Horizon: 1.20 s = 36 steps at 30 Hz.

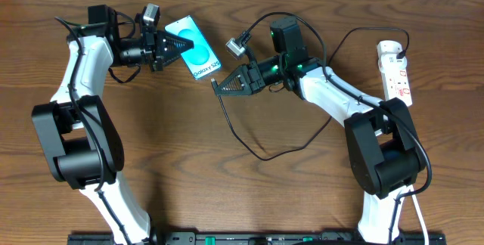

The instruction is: Plug charger to phone and switch on socket

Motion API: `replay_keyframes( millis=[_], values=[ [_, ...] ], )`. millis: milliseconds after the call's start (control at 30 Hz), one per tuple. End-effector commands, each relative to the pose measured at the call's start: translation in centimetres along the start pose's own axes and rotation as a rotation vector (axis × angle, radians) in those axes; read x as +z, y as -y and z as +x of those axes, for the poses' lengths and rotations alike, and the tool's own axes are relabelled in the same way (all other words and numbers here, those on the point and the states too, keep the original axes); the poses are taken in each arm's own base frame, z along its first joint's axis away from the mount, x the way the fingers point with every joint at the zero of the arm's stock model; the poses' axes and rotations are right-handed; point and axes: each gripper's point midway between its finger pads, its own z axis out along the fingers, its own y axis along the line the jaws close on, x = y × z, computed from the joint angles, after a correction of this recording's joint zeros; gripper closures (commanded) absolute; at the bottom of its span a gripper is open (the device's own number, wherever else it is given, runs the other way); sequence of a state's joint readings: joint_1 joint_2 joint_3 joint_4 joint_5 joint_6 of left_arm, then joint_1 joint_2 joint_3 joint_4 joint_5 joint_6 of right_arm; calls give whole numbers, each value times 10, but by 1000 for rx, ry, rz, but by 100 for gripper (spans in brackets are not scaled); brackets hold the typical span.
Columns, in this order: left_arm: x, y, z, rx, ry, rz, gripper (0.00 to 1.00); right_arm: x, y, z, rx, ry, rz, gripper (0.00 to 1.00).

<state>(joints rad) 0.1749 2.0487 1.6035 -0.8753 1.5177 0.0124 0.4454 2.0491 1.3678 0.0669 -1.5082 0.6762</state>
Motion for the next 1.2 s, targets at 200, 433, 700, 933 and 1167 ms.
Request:
replay_keyframes(
  millis=[200, 433, 700, 933, 1167],
  values=[
    [-2, 15, -2, 7, 1, 55, 93, 8, -1, 0, -24, -9, 6, 99],
    [-2, 15, -2, 8, 1, 55, 92, 8, 1, -1, -25, 0, 17, 99],
    [-1, 15, -2, 8, -1, 56, 93, 8, 2, -2, -25, 6, 25, 99],
    [7, 16, 2, 14, -22, 58, 93, 8, 3, -3, -25, 9, 28, 99],
    [11, 17, 3, 19, -30, 60, 93, 8, 3, -3, -25, 9, 28, 99]
  ],
)
